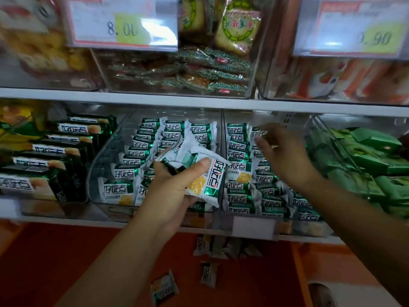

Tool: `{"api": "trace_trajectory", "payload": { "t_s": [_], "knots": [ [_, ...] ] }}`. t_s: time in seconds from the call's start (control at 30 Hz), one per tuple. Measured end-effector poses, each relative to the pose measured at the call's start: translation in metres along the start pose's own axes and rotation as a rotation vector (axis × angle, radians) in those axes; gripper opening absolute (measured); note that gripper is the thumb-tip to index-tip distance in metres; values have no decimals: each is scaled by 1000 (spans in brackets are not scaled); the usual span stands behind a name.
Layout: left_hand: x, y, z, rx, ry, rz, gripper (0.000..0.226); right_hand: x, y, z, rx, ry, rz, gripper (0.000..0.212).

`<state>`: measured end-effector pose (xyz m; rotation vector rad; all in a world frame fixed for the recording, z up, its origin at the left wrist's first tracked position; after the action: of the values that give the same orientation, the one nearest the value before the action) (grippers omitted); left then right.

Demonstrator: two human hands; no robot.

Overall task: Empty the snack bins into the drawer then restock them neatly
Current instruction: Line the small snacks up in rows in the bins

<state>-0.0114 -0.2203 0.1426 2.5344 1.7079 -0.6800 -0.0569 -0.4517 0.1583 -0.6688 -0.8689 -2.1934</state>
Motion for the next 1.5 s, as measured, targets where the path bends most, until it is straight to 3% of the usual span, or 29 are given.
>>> {"api": "trace_trajectory", "payload": {
  "t_s": [0.03, 0.07, 0.17, 0.27, 0.33, 0.4, 0.5, 0.57, 0.67, 0.73, 0.8, 0.93, 1.03, 1.13, 1.27, 1.37, 1.5],
  "knots": [
    [-1, -3, 0, 14, -9, 2, 44, 0, -23, 15, -45, 119, 85, 30],
    [-2, -6, 1, 25, -22, 3, 37, -2, -46, 32, -104, 264, 183, 33],
    [-8, -19, 6, 35, -48, 17, 42, -6, -95, 67, -243, 508, 351, 48],
    [-11, -31, 11, 58, -66, 33, 41, -7, -113, 74, -328, 589, 308, 26],
    [-9, -33, 13, 82, -87, 37, 38, -9, -117, 71, -403, 659, 309, 30],
    [-6, -31, 11, 103, -118, 33, 50, -10, -118, 66, -470, 781, 341, 40],
    [4, -24, 10, 100, -156, -18, 49, -4, -103, 47, -558, 862, 349, 35],
    [9, -18, 7, 84, -168, -25, 68, 4, -82, 19, -593, 812, 276, 40],
    [8, -10, 7, 72, -128, 17, 78, 24, -37, -37, -497, 429, 57, 47],
    [8, -3, 8, 45, -92, 22, 88, 30, -8, -58, -395, 252, -10, 41],
    [11, 4, 8, 28, -70, 15, 94, 22, 22, -71, -270, 195, 14, 30],
    [18, 17, 8, 31, -46, -3, 105, -11, 68, -91, -112, -130, 136, 51],
    [20, 22, 7, 31, -35, -41, 103, -31, 76, -82, -30, -324, 234, 48],
    [22, 25, 6, 26, -21, -45, 97, -34, 76, -75, -28, -337, 134, 56],
    [22, 25, 8, 21, -24, -24, 83, -33, 62, -79, -82, -334, 18, 42],
    [18, 21, 9, 42, -32, -30, 95, -27, 48, -73, -102, -267, -19, 47],
    [14, 13, 4, 37, -36, -4, 84, -1, 16, -31, 46, -189, -126, 41]
  ]
}}
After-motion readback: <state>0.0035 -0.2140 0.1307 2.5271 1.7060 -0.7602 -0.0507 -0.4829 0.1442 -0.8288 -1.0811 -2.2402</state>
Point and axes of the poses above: each hand's wrist, its own y-axis towards the middle knuckle, its own x-axis out of the back of the hand, z = x × y, the point moved 6 cm from there along y, towards the middle knuckle, and after that the axes turned 7 degrees about -z, right-handed, at the moved point
